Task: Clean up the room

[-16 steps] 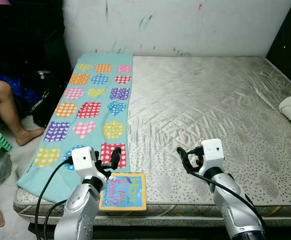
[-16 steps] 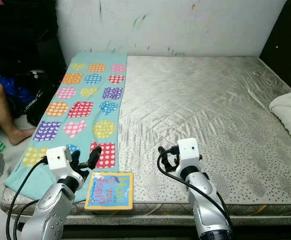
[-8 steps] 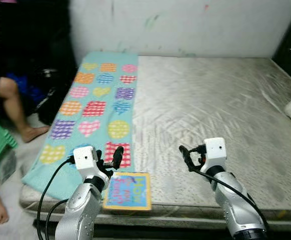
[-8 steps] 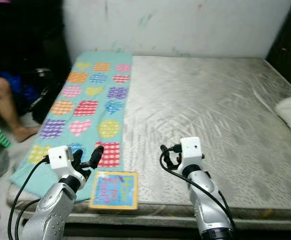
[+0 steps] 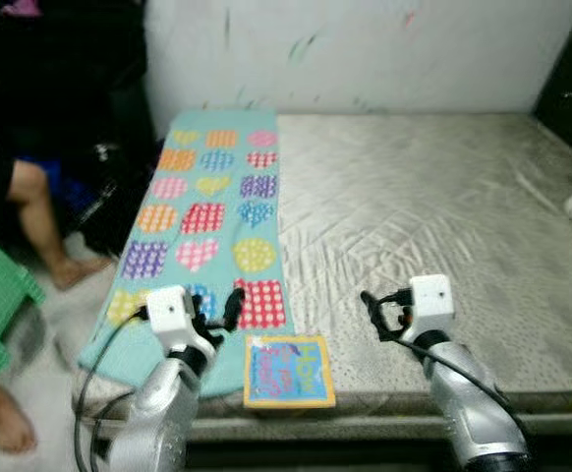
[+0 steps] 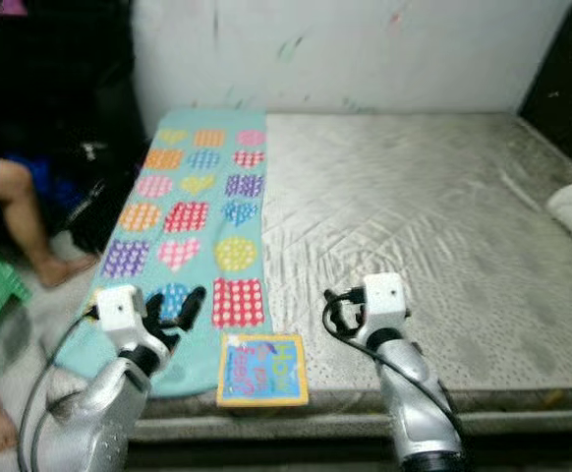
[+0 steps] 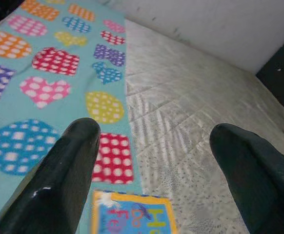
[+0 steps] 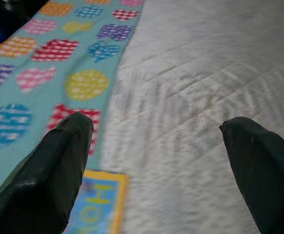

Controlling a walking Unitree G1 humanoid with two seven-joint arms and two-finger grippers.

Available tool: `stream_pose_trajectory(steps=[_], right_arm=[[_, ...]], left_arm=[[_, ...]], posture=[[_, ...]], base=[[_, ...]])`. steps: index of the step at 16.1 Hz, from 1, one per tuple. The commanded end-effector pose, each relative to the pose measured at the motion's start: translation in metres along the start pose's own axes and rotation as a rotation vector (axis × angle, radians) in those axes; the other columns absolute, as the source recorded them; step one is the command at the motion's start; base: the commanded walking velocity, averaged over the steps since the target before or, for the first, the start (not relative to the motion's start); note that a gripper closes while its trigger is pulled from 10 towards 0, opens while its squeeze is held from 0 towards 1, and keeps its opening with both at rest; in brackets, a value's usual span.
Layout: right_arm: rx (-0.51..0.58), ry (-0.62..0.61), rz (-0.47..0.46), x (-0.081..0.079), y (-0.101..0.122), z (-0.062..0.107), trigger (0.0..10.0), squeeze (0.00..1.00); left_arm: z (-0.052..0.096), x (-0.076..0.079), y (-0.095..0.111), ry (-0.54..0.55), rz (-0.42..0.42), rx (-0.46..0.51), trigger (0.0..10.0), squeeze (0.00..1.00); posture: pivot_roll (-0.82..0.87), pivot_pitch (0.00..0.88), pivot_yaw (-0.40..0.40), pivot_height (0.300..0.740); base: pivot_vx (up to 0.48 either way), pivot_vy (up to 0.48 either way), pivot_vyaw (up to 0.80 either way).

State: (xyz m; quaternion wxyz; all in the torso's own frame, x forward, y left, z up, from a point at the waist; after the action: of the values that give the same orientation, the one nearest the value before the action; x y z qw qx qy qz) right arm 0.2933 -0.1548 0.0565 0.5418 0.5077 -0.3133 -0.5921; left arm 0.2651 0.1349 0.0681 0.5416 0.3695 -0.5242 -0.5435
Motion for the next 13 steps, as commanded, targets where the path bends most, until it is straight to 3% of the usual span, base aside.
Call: stream_pose_trajectory(steps=[1, 10, 13], right_arm=[[0.012, 0.013, 0.012, -0.0015, 0.0061, -0.0019, 10.0, 0.0], [0.03, 0.006, 0.033, 0.0007, 0.0095, -0.0027, 10.0, 0.0], [0.035, -0.013, 0.019, 0.0034, 0.0103, -0.003, 10.0, 0.0]], left_arm=[[-0.0002, 0.0007, 0.0022, 0.0, -0.004, 0.012, 10.0, 0.0], [-0.0013, 0.0005, 0.0049, -0.01, -0.014, 0.032, 10.0, 0.0], [-0.0017, 0.0008, 0.0048, -0.014, -0.018, 0.033, 10.0, 0.0]], posture=[[-0.1, 0.0, -0.013, 0.74], [-0.1, 0.0, -0.012, 0.74], [-0.1, 0.0, -0.012, 0.74]], base=[[0.0, 0.0, 0.0], [0.0, 0.0, 0.0], [0.33, 0.0, 0.0]])
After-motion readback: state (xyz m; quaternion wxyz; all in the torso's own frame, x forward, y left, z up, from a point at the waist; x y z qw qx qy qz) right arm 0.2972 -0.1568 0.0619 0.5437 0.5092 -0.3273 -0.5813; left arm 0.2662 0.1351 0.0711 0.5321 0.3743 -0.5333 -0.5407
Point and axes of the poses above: a point about 5 cm out from each wrist's last joint towards the gripper, its own z axis pointing back from the gripper into the wrist, its own y axis along the axis of the wrist's last joint, x = y × z, the point moved 1 cm from there along -z, pointing out of the wrist towards the gripper, and after that the axes turned 14 degrees about -z, right-handed, at the moved point
